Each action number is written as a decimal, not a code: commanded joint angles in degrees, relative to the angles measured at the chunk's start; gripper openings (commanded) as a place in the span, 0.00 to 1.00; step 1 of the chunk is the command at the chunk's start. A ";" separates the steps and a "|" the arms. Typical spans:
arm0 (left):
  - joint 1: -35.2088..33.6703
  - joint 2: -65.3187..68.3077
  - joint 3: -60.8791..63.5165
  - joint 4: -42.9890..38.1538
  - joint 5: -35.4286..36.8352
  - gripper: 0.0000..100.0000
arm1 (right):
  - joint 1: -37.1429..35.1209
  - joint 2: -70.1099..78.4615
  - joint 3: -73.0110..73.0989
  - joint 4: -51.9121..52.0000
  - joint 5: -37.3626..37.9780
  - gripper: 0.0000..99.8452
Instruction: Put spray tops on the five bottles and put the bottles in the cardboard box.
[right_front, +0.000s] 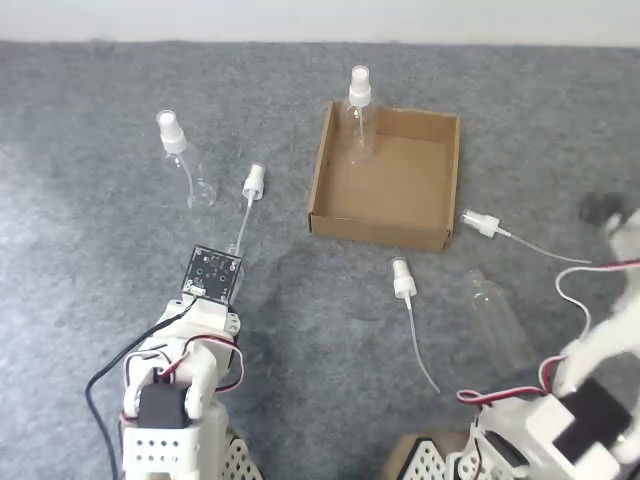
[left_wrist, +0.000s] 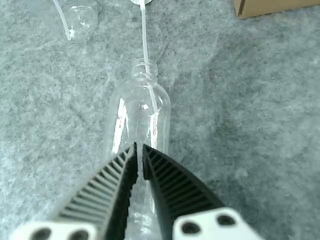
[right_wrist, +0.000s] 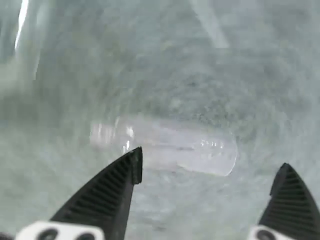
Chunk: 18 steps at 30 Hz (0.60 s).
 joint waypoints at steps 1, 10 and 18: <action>-0.44 -0.88 0.04 1.23 0.26 0.01 | 4.53 1.10 2.29 -5.76 24.53 0.38; -0.26 -0.88 0.04 1.23 0.26 0.01 | 8.66 8.75 3.34 -12.79 36.57 0.37; -0.35 -0.88 0.04 1.23 0.26 0.01 | 9.54 14.02 4.92 -13.67 30.15 0.29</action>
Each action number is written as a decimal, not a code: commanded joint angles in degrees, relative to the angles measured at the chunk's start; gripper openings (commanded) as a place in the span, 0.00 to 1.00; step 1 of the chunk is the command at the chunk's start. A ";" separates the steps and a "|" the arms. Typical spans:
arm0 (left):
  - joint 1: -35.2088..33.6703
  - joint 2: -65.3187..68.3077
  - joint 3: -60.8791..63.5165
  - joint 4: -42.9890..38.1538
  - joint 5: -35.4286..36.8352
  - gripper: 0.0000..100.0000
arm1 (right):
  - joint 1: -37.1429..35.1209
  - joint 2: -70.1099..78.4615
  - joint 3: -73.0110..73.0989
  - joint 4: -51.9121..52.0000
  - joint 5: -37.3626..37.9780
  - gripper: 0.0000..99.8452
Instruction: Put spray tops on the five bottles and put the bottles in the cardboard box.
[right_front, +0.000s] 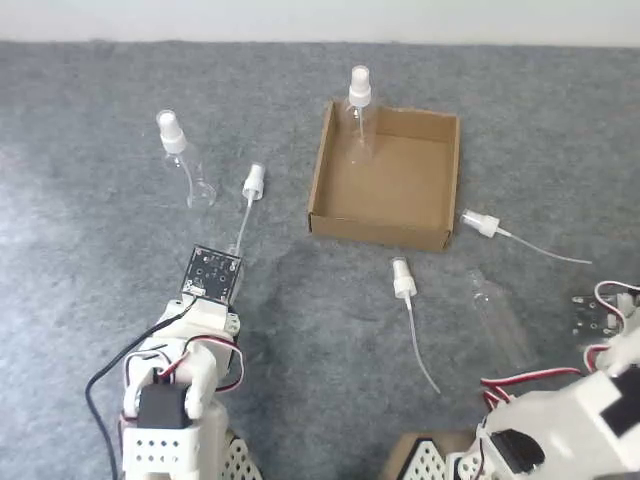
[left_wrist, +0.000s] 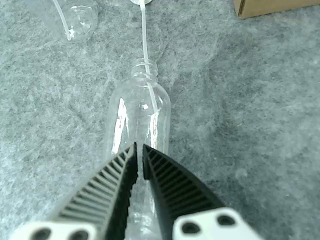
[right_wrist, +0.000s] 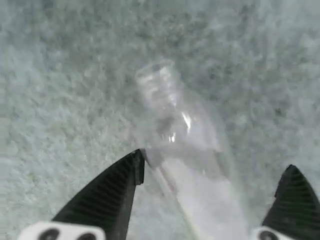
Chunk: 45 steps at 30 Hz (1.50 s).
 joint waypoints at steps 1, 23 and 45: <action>-0.35 -0.88 0.04 1.23 0.26 0.01 | 0.75 0.66 -0.18 -0.92 -6.15 0.25; -0.09 -0.62 -4.35 -16.09 -23.47 0.01 | -10.42 1.80 1.41 -0.40 -69.80 0.00; 34.37 89.76 -67.91 -13.63 14.68 0.01 | -12.53 -5.23 6.68 -1.71 -77.54 0.01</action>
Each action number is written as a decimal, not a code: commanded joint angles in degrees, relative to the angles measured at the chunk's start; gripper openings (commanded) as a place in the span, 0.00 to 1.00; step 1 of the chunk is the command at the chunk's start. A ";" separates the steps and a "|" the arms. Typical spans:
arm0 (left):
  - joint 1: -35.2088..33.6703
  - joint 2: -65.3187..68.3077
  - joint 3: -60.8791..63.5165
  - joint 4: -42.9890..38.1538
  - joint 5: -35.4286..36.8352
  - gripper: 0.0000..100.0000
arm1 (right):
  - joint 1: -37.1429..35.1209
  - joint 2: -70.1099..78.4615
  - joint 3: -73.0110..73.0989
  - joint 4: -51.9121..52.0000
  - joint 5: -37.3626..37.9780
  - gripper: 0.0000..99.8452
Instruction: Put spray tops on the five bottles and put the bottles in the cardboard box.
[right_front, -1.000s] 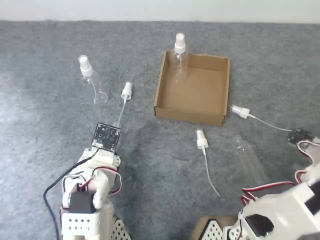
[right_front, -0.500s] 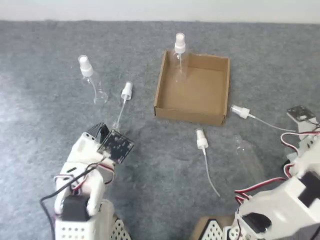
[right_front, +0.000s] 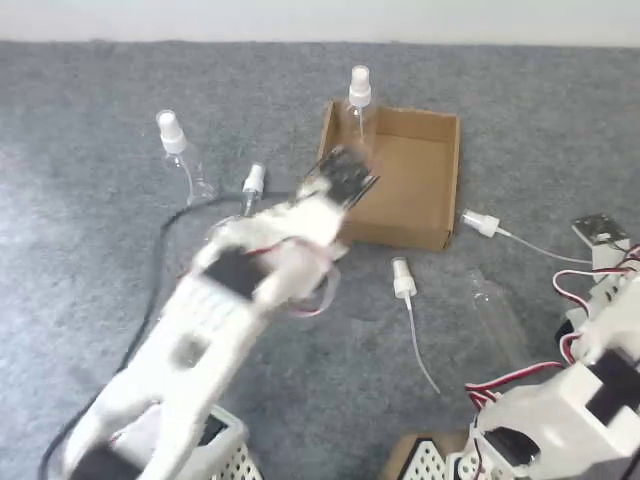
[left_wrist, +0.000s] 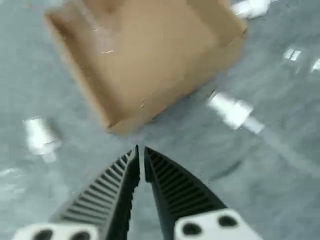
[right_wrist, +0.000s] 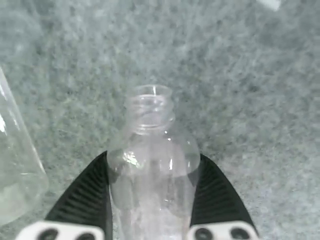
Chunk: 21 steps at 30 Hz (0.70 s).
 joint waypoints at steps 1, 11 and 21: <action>5.36 24.44 -14.20 -3.34 13.27 0.02 | -0.66 -3.56 -0.18 -0.66 0.79 0.01; 7.91 50.11 -31.52 -3.34 30.07 0.16 | -0.66 -2.95 0.00 -3.12 0.88 0.01; 12.66 51.78 -33.01 -3.34 32.97 0.23 | -0.66 -2.95 0.00 -3.38 0.88 0.01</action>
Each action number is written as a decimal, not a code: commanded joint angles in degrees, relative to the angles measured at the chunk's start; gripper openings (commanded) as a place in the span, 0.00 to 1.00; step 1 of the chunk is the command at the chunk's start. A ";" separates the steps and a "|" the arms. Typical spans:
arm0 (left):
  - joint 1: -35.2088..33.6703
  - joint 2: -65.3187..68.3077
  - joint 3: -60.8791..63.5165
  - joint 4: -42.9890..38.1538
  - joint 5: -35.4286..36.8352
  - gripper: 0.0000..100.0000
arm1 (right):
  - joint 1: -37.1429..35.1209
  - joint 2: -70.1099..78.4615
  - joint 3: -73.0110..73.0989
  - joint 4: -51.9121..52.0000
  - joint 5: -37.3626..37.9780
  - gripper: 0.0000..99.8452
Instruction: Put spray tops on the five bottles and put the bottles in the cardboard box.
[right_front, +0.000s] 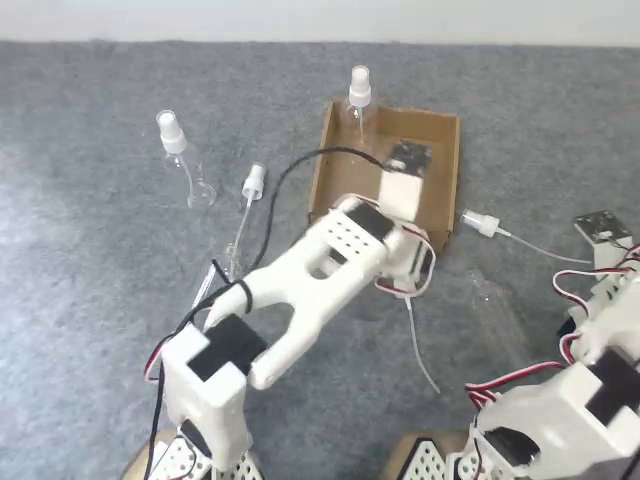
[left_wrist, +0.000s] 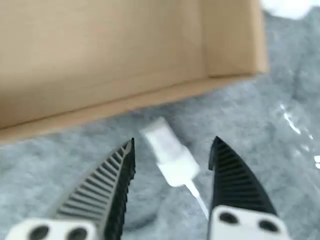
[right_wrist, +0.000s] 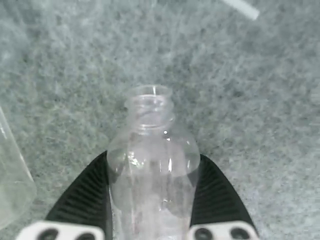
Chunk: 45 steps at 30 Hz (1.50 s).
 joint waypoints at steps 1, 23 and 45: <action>1.93 0.26 -2.42 -0.79 0.79 0.22 | -0.66 -2.95 0.00 -0.75 0.88 0.01; -2.29 7.21 -7.16 9.41 -15.91 0.01 | -0.40 -2.95 -0.09 -0.75 0.88 0.01; -4.22 -17.76 13.05 11.43 -26.55 0.01 | -1.63 -6.73 -3.34 -0.75 -4.22 0.01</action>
